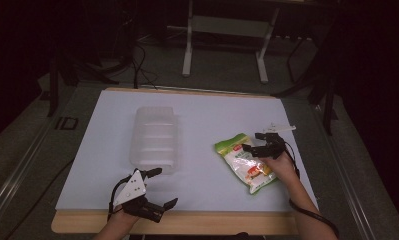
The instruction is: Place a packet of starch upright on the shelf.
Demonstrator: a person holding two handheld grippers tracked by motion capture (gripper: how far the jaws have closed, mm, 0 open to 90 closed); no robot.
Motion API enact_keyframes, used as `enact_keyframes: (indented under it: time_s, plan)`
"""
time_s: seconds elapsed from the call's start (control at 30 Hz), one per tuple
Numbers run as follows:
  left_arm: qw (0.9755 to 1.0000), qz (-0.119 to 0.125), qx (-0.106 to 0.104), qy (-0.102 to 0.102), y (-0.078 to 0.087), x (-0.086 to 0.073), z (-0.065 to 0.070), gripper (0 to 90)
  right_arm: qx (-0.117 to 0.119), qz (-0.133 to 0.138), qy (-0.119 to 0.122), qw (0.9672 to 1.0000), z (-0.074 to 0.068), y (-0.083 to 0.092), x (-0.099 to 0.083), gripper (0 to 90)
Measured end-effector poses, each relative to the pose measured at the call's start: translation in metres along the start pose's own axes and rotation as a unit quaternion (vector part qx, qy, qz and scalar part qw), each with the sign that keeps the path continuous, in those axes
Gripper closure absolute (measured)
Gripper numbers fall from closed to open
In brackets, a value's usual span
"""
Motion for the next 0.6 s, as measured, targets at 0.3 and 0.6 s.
enact_keyframes:
  time_s: [0.3,0.6]
  plan:
    - [1.0000,-0.004,0.000,-0.001,0.000,-0.001,0.000,0.0,0.004,-0.032,-0.006,0.9995,0.002,-0.007,-0.011,15.3]
    - [1.0000,-0.008,-0.002,-0.002,-0.002,-0.002,0.001,0.0,0.024,-0.066,-0.013,0.9974,-0.005,-0.015,-0.020,24.3]
Point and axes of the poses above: each handheld gripper's, and its own axes: y roughly backward along the jaws, x roughly out of its top, z roughly to its right, the point moved 10 cm from there along -y, roughly forward along the jaws, and after that the axes turned 11 degrees about z, right-handed, at the moved point
